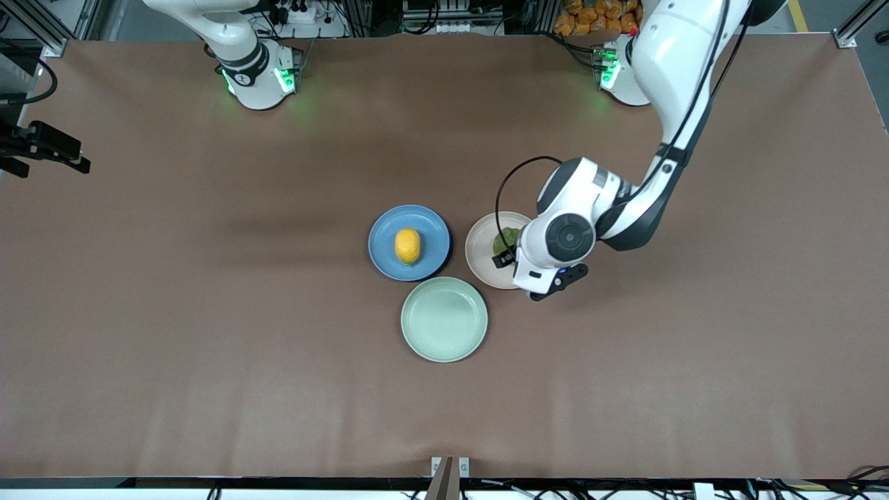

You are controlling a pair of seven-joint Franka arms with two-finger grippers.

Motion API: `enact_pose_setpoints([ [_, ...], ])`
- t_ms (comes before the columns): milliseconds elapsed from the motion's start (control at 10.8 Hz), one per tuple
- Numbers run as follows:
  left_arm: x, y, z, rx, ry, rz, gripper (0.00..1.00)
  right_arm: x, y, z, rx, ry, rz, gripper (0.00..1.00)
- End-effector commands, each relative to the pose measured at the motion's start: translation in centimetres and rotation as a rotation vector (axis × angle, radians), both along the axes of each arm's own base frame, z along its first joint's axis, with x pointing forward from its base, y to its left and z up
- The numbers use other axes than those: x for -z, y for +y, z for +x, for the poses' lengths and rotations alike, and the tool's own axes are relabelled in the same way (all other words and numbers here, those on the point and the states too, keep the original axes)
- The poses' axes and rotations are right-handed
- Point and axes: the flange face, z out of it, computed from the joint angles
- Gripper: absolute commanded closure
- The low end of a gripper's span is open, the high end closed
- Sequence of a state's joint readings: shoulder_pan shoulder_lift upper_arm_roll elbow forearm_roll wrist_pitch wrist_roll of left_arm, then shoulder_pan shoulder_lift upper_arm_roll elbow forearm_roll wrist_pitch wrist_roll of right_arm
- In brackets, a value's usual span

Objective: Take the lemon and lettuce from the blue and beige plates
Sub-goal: 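Reach the left gripper down to the lettuce on the beige plate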

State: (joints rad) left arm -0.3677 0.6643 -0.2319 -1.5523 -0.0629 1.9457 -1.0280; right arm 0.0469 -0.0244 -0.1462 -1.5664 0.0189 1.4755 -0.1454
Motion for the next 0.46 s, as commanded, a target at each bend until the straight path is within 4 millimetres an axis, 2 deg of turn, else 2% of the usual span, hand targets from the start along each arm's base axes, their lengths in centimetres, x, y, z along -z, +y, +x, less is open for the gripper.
enact_pose_setpoints([
  [0,3.0,0.1,-1.1,-0.016,-0.023,0.059,0.02,0.4,0.5,0.1,-0.018,0.016,-0.001,0.0],
  [92,4.1,0.1,-1.4,-0.02,-0.039,0.051,0.07,1.0,1.1,0.3,-0.028,0.027,0.001,0.0],
  [185,5.2,-0.4,-1.5,-0.029,-0.055,0.04,0.1,2.6,1.4,1.0,-0.031,0.057,0.006,0.0],
  [277,6.1,-0.6,-1.7,-0.033,-0.056,0.04,0.14,3.3,1.8,1.2,-0.038,0.07,0.009,0.0],
  [369,6.5,-0.5,-1.7,-0.024,-0.057,0.047,0.14,4.1,2.6,1.5,-0.05,0.084,0.008,0.0],
])
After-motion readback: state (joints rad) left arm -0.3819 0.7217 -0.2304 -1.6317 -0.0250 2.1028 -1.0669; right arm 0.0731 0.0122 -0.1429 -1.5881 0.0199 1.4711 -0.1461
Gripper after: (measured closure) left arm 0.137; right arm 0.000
